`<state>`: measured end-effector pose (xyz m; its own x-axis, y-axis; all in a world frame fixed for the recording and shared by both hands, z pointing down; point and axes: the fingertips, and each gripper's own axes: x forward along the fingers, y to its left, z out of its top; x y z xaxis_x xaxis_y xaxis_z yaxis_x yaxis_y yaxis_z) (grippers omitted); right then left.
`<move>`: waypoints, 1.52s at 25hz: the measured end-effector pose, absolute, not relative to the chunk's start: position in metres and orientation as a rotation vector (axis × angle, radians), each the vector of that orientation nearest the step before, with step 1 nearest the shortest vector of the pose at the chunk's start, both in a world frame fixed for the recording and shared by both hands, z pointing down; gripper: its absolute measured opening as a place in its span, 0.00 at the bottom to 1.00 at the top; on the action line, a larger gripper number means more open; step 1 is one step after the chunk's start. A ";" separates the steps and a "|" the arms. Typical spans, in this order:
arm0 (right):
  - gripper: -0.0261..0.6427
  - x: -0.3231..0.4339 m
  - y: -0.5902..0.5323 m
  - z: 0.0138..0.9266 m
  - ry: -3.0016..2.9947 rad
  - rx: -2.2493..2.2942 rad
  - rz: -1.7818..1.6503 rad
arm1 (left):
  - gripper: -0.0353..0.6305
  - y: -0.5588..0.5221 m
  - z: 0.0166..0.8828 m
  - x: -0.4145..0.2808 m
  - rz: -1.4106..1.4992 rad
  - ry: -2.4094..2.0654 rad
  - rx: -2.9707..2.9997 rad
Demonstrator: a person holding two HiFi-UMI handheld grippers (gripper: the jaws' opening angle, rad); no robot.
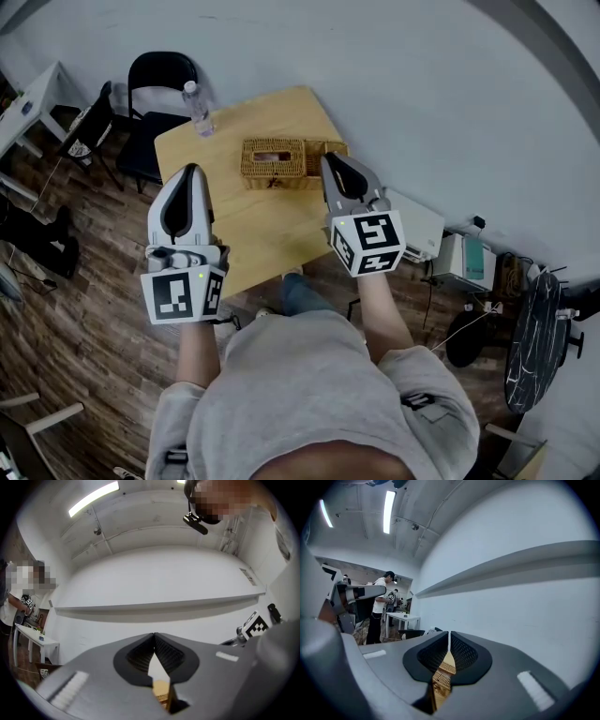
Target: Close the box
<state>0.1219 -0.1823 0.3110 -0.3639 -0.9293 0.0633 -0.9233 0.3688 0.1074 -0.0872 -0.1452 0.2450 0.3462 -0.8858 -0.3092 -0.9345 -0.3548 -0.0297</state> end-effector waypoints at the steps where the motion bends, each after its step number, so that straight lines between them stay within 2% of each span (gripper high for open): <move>1: 0.07 0.123 -0.180 0.308 -2.504 1.711 -0.090 | 0.14 -0.144 0.245 -0.087 0.360 1.651 -2.405; 16: 0.07 0.132 -0.149 0.278 -2.511 1.786 -0.264 | 0.14 -0.132 0.244 -0.087 0.376 1.663 -2.397; 38: 0.07 0.139 -0.128 0.271 -2.511 1.830 -0.282 | 0.14 -0.115 0.243 -0.077 0.369 1.636 -2.413</move>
